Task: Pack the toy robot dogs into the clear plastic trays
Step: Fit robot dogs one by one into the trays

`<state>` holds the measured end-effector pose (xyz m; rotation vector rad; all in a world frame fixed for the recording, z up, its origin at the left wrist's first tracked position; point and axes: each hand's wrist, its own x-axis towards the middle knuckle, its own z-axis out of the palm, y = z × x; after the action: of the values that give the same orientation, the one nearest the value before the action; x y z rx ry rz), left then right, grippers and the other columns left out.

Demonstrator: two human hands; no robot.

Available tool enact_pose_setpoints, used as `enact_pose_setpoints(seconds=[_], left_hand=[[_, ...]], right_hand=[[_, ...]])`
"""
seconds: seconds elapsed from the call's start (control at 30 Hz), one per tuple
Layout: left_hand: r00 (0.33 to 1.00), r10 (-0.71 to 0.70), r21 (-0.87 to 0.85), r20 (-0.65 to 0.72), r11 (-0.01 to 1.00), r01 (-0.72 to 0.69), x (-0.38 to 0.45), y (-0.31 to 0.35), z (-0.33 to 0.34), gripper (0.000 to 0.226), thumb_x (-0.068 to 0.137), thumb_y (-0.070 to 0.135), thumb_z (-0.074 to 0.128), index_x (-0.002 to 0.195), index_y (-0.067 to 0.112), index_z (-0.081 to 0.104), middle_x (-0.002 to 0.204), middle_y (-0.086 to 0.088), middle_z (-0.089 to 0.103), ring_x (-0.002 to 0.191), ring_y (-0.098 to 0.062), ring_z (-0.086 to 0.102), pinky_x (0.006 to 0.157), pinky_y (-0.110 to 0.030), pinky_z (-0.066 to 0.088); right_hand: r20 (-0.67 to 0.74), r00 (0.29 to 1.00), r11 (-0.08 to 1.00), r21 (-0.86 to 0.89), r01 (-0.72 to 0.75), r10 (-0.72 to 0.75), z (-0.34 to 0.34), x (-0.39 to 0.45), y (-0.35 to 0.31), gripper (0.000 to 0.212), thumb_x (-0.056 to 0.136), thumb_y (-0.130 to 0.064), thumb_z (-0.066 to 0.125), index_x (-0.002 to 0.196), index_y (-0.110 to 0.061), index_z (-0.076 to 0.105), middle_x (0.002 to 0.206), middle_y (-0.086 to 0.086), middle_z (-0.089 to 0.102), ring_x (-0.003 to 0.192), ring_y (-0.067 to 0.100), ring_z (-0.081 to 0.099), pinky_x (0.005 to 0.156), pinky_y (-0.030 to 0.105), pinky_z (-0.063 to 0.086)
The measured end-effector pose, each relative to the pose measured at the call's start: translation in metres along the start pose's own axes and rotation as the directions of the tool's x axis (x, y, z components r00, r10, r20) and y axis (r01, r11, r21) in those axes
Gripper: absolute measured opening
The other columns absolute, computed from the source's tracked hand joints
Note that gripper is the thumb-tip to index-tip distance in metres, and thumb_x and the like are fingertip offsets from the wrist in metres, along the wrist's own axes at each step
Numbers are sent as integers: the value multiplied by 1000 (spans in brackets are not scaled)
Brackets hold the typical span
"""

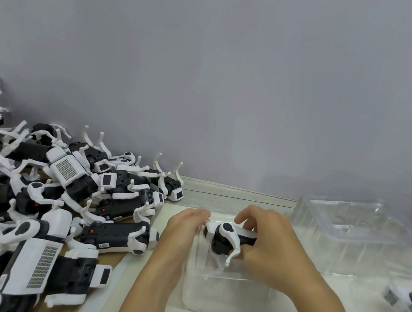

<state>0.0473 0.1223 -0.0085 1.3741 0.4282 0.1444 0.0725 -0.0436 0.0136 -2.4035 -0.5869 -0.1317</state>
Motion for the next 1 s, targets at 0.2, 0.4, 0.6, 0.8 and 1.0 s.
enact_pose_setpoints(seconds=[0.2,0.4,0.6,0.8,1.0], left_hand=[[997,60,130,-38,990,-55,-1,-5,0,18,83,12,75,99,22,72,99,3,71,99,-17,67,98,-40,51],[994,98,181,-56,980,-87,0,-4,-1,21,86,5,71,97,22,70,100,6,70,98,-12,66,83,-25,47],[997,47,179,-54,983,-36,-1,-1,-2,26,83,5,68,100,23,71,103,7,71,99,-8,65,83,-24,48],[995,52,279,-81,960,-28,-4,2,-1,34,79,0,65,97,29,69,105,10,69,94,-2,62,69,-19,43],[998,20,141,-52,990,-12,-7,11,-6,16,91,25,66,106,28,71,111,7,70,106,-4,59,84,-26,42]], right_hand=[[18,1000,1000,-11,-18,18,2,-2,-2,35,74,-12,63,89,-39,46,96,-15,48,93,11,48,66,20,39],[29,999,999,-48,-17,18,4,-2,-3,34,74,-12,62,83,-39,43,97,-16,47,96,14,47,64,17,33],[41,999,996,-85,-21,25,2,-1,-5,32,76,-14,64,84,-40,48,98,-18,46,95,10,45,62,15,32],[85,995,997,-64,-41,46,3,-2,-11,32,74,-10,59,78,-39,46,98,-11,44,99,16,47,78,30,49],[65,996,996,-66,-54,58,0,-2,-11,29,75,-11,61,80,-38,50,96,-13,45,94,10,47,70,20,44]])
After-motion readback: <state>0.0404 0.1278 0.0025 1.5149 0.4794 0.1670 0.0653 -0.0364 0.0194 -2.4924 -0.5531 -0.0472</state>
